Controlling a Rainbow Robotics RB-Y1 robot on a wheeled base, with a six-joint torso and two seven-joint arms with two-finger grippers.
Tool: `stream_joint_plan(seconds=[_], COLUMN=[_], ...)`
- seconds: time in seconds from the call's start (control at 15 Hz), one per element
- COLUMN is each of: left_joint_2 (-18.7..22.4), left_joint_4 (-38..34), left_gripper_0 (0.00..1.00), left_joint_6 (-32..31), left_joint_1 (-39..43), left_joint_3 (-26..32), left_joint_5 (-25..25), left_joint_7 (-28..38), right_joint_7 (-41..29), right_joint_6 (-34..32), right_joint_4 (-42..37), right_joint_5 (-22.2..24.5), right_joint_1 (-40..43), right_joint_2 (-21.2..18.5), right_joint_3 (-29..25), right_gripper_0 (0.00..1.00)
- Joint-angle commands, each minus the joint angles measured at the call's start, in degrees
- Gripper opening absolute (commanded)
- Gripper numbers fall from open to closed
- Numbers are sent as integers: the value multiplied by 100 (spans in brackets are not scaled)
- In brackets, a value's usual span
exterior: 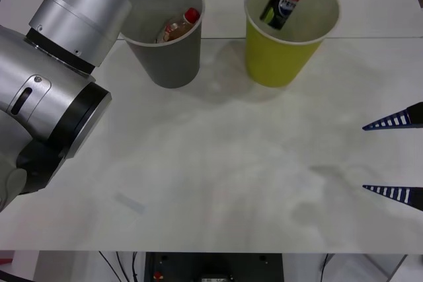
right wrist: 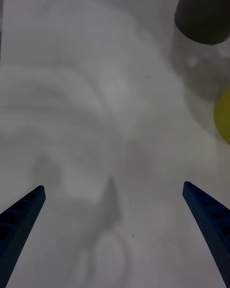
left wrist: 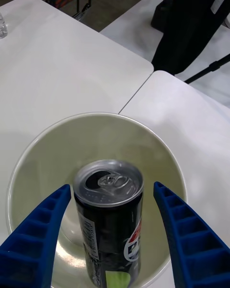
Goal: Put the can into the green bin and the plastic bottle into the gray bin
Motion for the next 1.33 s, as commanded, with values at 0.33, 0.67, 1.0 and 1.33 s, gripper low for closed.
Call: stream_joint_plan(seconds=[0.33, 0.67, 1.0, 1.33], left_joint_2=[765, 1776, 2479, 3006], left_joint_4=[-114, -1203, -3181, -4508], left_gripper_0=[100, 100, 100, 100], left_joint_6=[-473, -1159, -1616, -1554], left_joint_1=[18, 730, 2374, 3877], left_joint_3=[0, 343, 1301, 1775], left_joint_5=[1236, 1966, 2142, 2317], left_joint_7=[-424, -696, -802, -1566], right_joint_7=[0, 0, 0, 0], right_joint_6=[0, 0, 0, 0], right_joint_4=[0, 0, 0, 0], right_joint_5=[0, 0, 0, 0], right_joint_1=[0, 0, 0, 0], right_joint_2=[0, 0, 0, 0], right_joint_3=[0, 0, 0, 0], right_gripper_0=[100, 100, 100, 100])
